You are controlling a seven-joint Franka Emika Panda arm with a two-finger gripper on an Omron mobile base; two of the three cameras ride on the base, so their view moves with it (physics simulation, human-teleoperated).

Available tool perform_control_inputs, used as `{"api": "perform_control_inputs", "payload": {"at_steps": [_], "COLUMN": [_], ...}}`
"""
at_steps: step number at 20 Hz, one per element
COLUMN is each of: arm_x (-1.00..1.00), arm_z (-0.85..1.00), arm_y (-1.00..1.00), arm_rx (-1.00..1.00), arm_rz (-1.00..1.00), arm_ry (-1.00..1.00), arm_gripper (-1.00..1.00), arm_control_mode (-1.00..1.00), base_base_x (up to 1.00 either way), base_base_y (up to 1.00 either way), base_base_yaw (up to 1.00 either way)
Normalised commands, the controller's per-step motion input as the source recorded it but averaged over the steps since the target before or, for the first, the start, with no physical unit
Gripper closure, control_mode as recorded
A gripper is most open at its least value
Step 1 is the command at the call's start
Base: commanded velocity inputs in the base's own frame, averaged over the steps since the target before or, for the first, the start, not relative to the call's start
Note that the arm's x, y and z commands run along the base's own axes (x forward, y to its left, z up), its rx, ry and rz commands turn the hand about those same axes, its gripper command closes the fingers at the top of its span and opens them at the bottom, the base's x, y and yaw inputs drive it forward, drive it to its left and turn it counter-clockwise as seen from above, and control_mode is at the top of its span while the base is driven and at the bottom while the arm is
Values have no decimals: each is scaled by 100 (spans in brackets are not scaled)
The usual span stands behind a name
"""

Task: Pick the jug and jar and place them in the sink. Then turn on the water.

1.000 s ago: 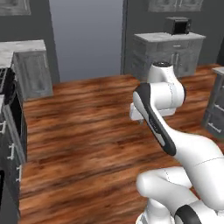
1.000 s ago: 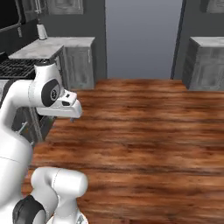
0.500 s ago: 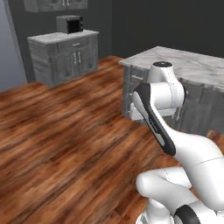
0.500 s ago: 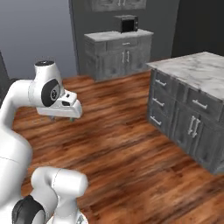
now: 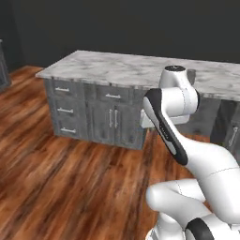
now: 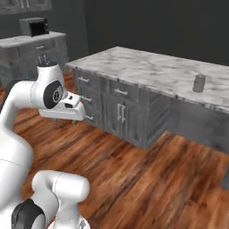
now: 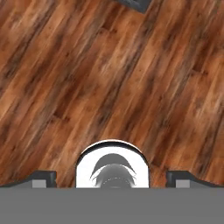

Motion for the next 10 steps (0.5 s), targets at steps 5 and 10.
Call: {"api": "perform_control_inputs", "payload": {"at_steps": [5,10], "arm_x": [0,0], "arm_z": [0,0], "arm_y": [0,0], "arm_rx": [0,0], "arm_rz": [0,0], "arm_ry": [0,0], "arm_gripper": [-100,-100], "arm_control_mode": [100,100], "base_base_x": [0,2], "base_base_y": [-98,-65], "base_base_yaw": [-48,-54]}}
